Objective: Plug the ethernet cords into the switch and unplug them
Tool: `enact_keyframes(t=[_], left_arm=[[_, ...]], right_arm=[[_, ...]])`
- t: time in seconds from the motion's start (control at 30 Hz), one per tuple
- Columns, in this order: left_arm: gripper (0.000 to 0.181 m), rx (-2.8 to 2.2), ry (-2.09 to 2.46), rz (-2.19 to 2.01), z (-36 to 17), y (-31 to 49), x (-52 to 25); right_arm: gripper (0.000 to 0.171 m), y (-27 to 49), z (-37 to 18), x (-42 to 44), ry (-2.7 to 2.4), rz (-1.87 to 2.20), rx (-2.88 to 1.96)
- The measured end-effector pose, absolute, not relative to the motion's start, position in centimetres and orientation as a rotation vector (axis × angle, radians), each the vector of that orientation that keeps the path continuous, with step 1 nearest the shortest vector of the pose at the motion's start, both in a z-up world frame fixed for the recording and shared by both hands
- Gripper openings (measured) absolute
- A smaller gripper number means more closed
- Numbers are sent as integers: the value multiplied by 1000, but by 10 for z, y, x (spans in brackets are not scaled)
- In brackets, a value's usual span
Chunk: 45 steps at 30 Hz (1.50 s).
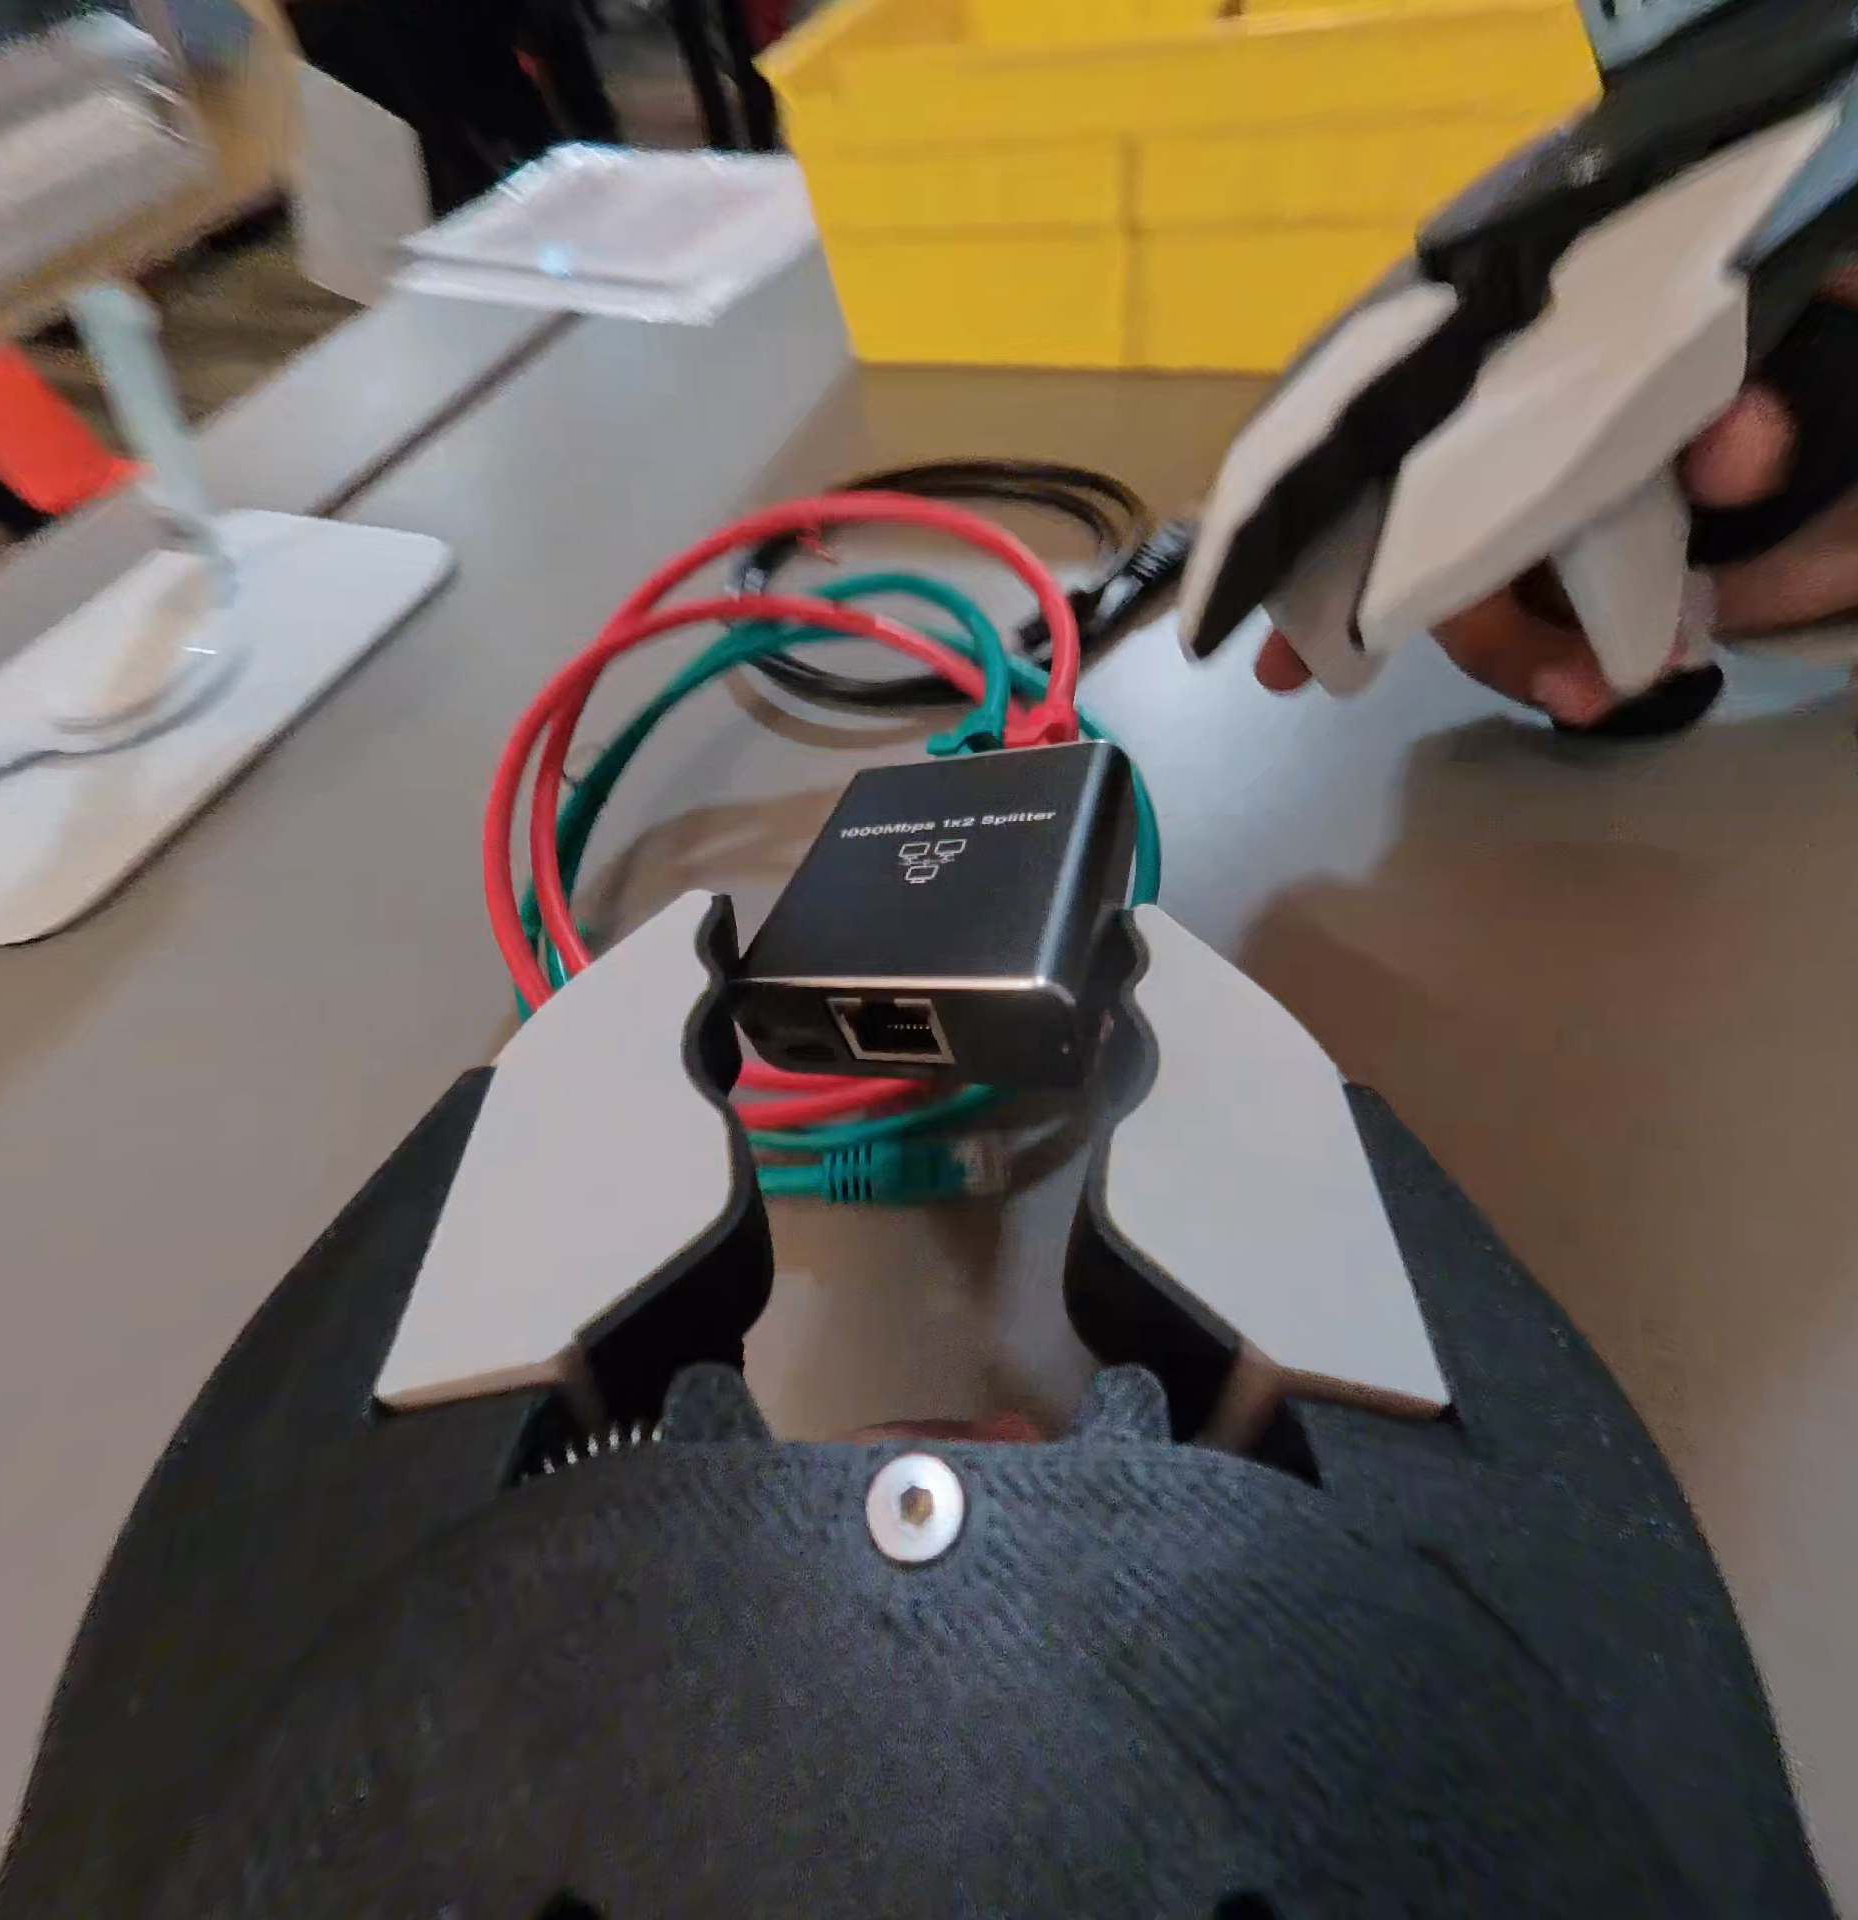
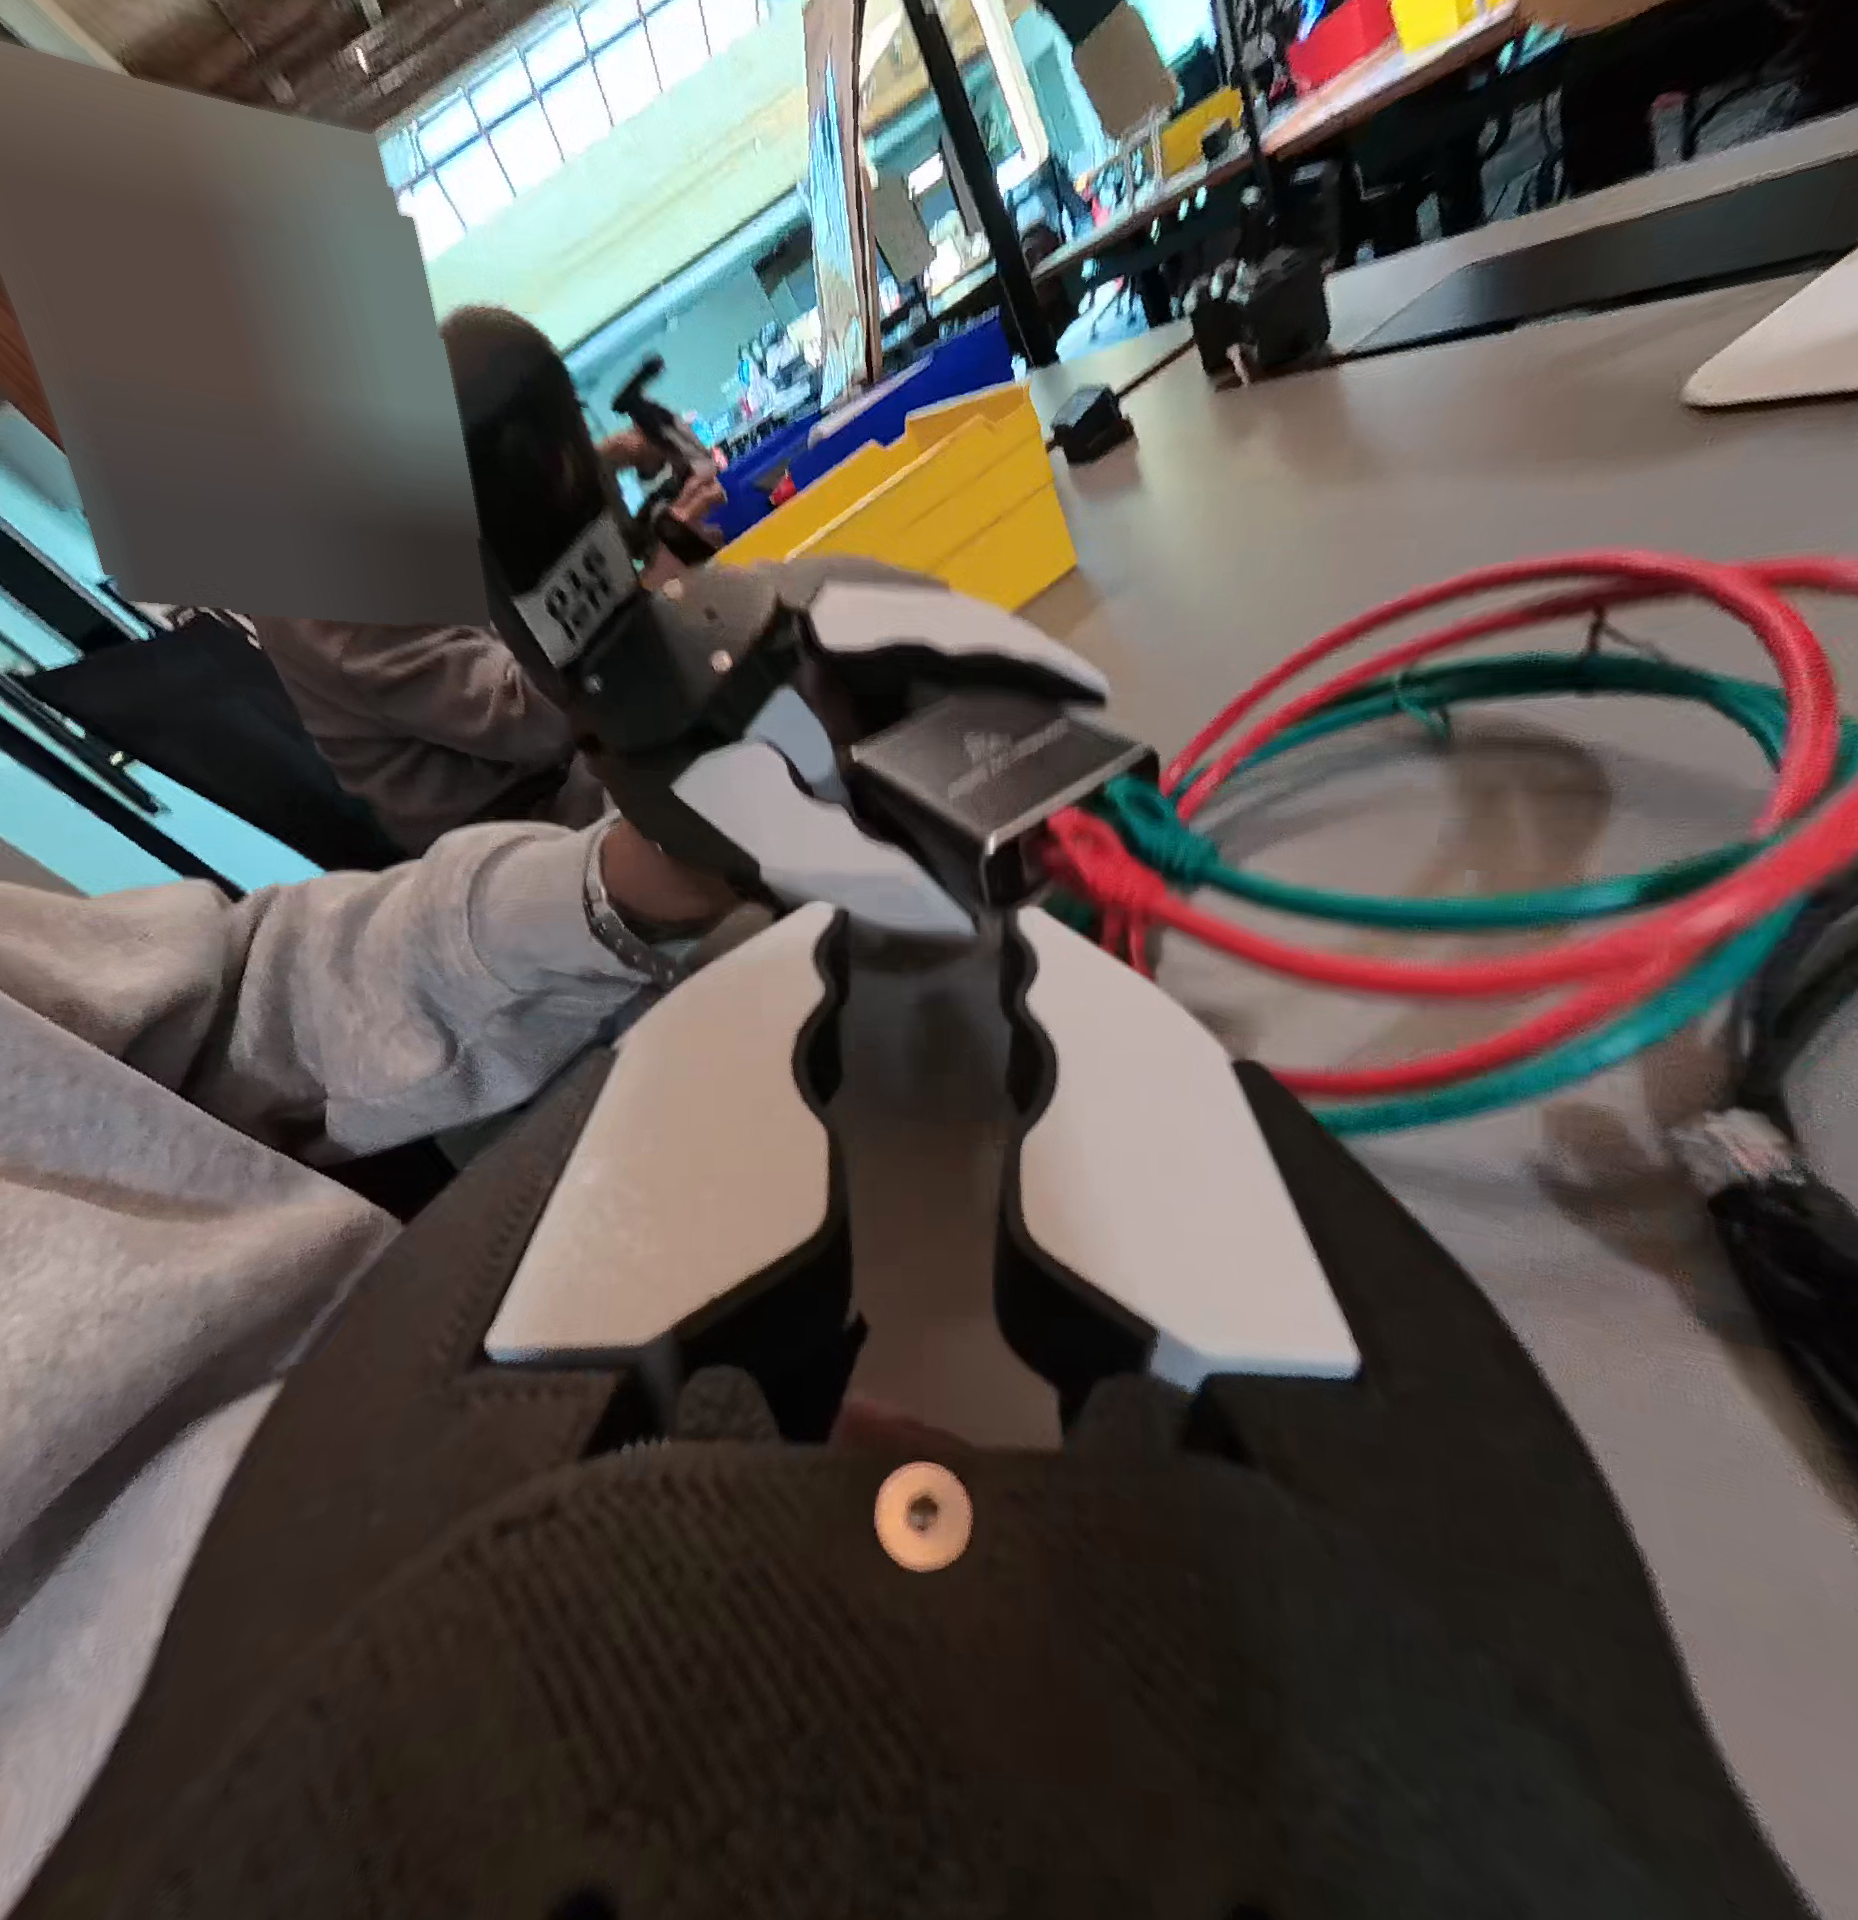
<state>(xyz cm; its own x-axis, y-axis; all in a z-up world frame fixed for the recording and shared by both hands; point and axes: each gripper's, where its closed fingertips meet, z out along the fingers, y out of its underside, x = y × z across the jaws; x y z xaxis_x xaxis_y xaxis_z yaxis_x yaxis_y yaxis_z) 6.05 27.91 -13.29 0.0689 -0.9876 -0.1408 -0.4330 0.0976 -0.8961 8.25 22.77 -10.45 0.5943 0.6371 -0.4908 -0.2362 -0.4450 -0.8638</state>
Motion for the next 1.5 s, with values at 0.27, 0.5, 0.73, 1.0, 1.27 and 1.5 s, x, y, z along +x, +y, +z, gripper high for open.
enact_keyframes(t=[0.27,0.5,0.73,1.0,1.27,1.5], left_arm=[[39,-1301,1383,-816,-100,247,52],[29,-1392,1388,-818,-119,246,42],[28,-1160,1517,-324,-119,252,31],[37,-1108,1577,-258,-130,240,40],[87,-1597,1059,-1784,-96,226,43],[77,-1596,887,-2377,-87,208,41]], right_arm=[[58,229,-106,37,-187,1558,-1748],[49,230,-101,23,-190,1719,-1723],[75,234,-95,19,-81,1865,-1673],[46,243,-119,31,-15,1707,-1820],[43,240,-90,34,-290,1409,-1657],[40,218,-100,3,-581,1290,-1702]])
